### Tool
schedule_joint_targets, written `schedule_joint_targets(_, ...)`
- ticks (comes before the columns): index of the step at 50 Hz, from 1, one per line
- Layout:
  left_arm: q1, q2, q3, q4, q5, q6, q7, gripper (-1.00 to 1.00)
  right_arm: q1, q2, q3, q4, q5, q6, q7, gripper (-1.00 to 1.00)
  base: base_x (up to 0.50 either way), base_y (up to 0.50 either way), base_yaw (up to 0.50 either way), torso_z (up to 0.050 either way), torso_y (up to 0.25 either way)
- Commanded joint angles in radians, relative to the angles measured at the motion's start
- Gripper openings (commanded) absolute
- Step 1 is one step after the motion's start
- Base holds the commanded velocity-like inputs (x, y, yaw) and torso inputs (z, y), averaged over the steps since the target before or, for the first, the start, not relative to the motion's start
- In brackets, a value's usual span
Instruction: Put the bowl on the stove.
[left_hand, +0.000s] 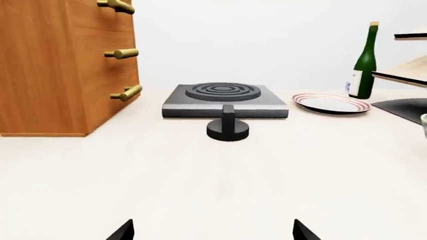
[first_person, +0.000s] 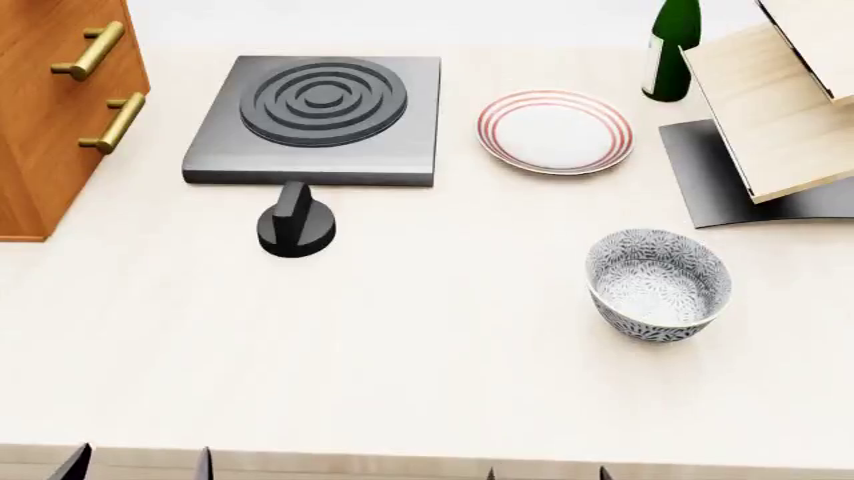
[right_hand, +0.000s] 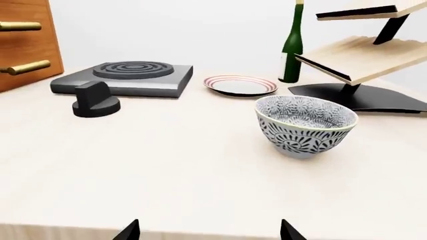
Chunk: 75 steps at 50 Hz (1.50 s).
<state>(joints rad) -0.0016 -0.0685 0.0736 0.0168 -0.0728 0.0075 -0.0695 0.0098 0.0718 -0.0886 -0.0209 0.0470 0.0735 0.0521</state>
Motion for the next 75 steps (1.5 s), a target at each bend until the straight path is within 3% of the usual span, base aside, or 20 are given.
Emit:
schedule_joint_targets(1, -0.020, -0.024, 0.002, 0.112, 0.025, -0.036, 0.011, 1.00, 0.048, 0.009, 0.035, -0.124, 0.034, 0.117, -0.011, 1.00, 0.00, 0.00, 0.00, 0.000, 0.000)
schedule_joint_targets(4, -0.031, -0.051, 0.021, 0.173, 0.054, -0.056, 0.017, 1.00, 0.090, 0.025, 0.053, -0.197, 0.066, 0.206, -0.011, 1.00, 0.00, 0.00, 0.00, 0.000, 0.000)
schedule_joint_targets(8, -0.088, -0.090, -0.026, 0.355, 0.021, -0.163, 0.019, 1.00, 0.226, 0.098, 0.128, -0.347, 0.137, 0.466, -0.009, 1.00, 0.00, 0.00, 0.00, 0.000, 0.000)
schedule_joint_targets(11, -0.116, -0.113, -0.066, 0.452, -0.032, -0.229, 0.030, 1.00, 0.288, 0.136, 0.201, -0.391, 0.198, 0.565, -0.017, 1.00, 0.00, 0.00, 0.00, 0.000, 0.000)
schedule_joint_targets(16, -0.168, -0.182, -0.225, 0.664, -0.218, -0.348, 0.053, 1.00, 0.448, 0.230, 0.371, -0.404, 0.330, 0.702, -0.059, 1.00, 0.00, 0.00, 0.00, 0.000, 0.000)
schedule_joint_targets(19, -0.240, -0.235, -0.410, 0.806, -0.385, -0.436, 0.008, 1.00, 0.533, 0.308, 0.482, -0.391, 0.400, 0.765, -0.090, 1.00, 0.00, 0.00, 0.00, 0.000, 0.000)
schedule_joint_targets(27, -0.340, -0.416, -0.761, 0.992, -0.692, -0.575, -0.118, 1.00, 0.467, 0.416, 0.678, -0.449, 0.513, 0.776, -0.214, 1.00, 0.00, 0.00, 0.00, 0.000, 0.000)
schedule_joint_targets(33, -0.343, -0.517, -0.918, 1.023, -0.867, -0.578, -0.180, 1.00, 0.413, 0.446, 0.792, -0.481, 0.565, 0.786, -0.261, 1.00, 0.00, 0.00, 0.00, 0.000, 0.000)
schedule_joint_targets(44, -0.297, -0.565, -0.920, 1.019, -0.859, -0.518, -0.214, 1.00, 0.409, 0.436, 0.871, -0.456, 0.568, 0.793, -0.227, 1.00, 0.00, 0.05, 0.00, 0.000, 0.000)
schedule_joint_targets(54, -0.273, -0.615, -0.900, 1.021, -0.860, -0.488, -0.250, 1.00, 0.390, 0.427, 0.834, -0.455, 0.551, 0.762, -0.245, 1.00, 0.00, 0.50, 0.00, 0.000, 0.000)
schedule_joint_targets(75, -0.228, -0.622, -0.907, 1.004, -0.871, -0.432, -0.275, 1.00, 0.362, 0.435, 0.792, -0.471, 0.543, 0.763, -0.254, 1.00, 0.00, 0.50, 0.00, 0.000, 0.000)
